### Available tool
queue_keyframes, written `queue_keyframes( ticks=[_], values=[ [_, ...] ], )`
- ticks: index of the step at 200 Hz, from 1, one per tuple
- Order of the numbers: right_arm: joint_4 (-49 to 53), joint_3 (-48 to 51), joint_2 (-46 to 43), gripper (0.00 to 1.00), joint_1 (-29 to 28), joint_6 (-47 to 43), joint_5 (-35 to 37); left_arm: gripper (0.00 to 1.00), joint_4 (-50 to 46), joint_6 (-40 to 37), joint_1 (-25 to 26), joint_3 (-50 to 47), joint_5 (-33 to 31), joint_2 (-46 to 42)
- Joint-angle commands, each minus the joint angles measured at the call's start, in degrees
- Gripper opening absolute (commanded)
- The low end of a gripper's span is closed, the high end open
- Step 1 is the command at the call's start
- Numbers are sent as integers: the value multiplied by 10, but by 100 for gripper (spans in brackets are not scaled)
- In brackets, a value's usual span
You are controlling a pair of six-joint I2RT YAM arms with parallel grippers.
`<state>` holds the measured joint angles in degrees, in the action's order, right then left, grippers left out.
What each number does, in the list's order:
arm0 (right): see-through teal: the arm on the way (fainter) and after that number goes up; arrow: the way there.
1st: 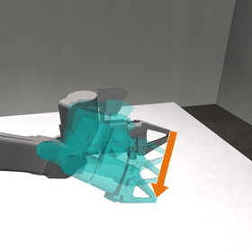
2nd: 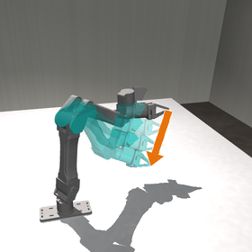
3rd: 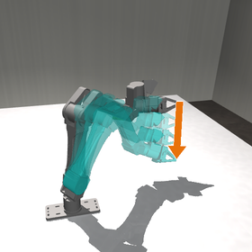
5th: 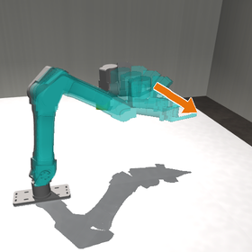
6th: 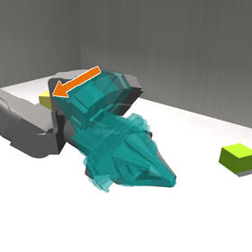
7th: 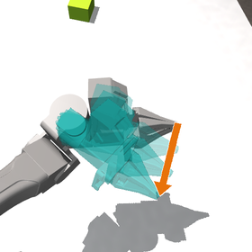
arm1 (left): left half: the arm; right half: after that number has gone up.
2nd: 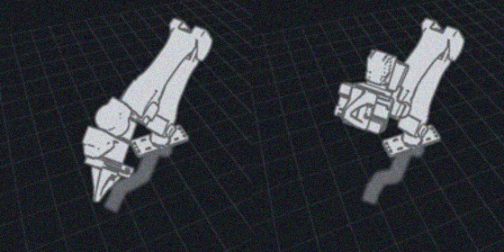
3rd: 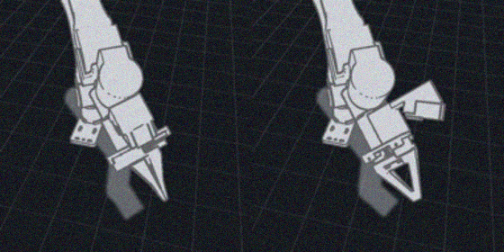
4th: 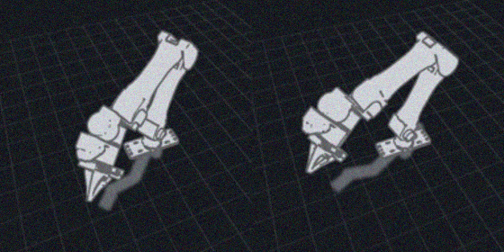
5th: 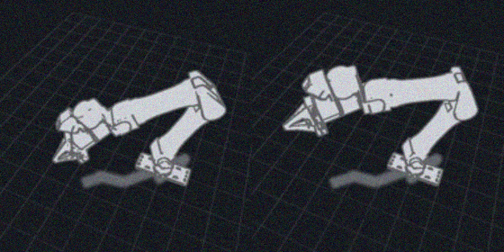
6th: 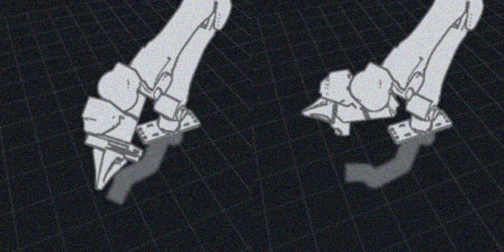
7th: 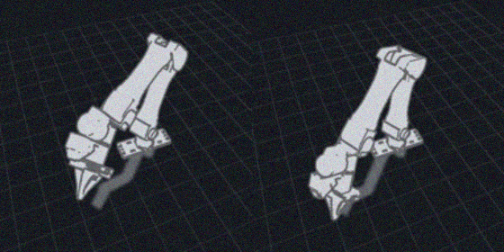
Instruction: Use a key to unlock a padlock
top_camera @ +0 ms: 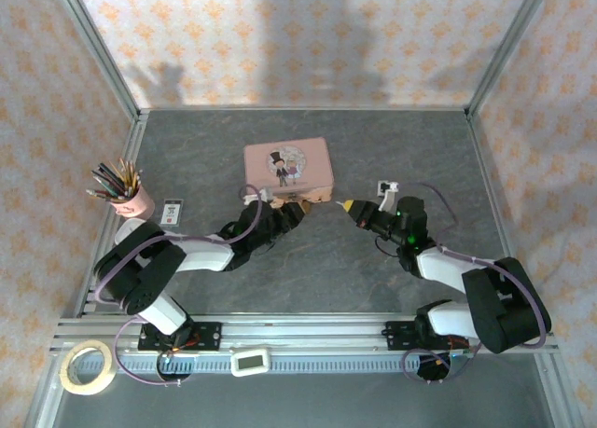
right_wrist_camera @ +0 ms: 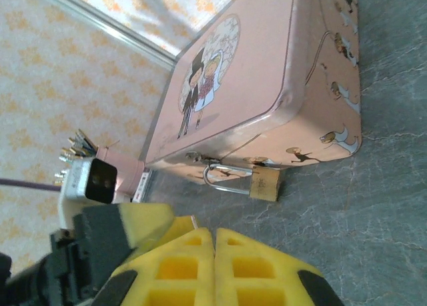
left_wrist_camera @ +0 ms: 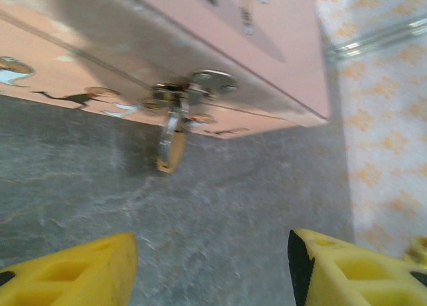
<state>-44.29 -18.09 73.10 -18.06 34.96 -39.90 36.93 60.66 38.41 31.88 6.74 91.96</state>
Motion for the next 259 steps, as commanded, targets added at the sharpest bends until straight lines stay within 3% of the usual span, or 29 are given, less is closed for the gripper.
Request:
queue_keyframes(
  ticks=[1, 118, 137, 161, 182, 202, 232, 259],
  values=[
    [-57, 6, 1, 0, -6, 25, 31, 61, 7, 16, 13, 41, -103, 34],
    [-59, 17, -19, 0, -7, 21, 43, 55, -42, 22, 47, 182, -207, 223],
    [-59, 18, -18, 0, -7, 22, 44, 48, -44, 15, 47, 193, -211, 236],
    [-59, 19, -17, 0, -7, 22, 47, 24, -30, 13, 45, 188, -206, 241],
    [-56, 19, -12, 0, -7, 26, 46, 10, 17, 10, 38, 165, -174, 231],
    [-66, 23, 1, 0, -7, 44, 45, 4, 81, 12, 26, 138, -108, 216],
    [-101, 36, 32, 0, -13, 83, 39, 0, 188, 41, 11, 103, -6, 192],
    [-130, 42, 63, 0, -22, 114, 43, 0, 264, 82, 4, 76, 41, 177]
  ],
)
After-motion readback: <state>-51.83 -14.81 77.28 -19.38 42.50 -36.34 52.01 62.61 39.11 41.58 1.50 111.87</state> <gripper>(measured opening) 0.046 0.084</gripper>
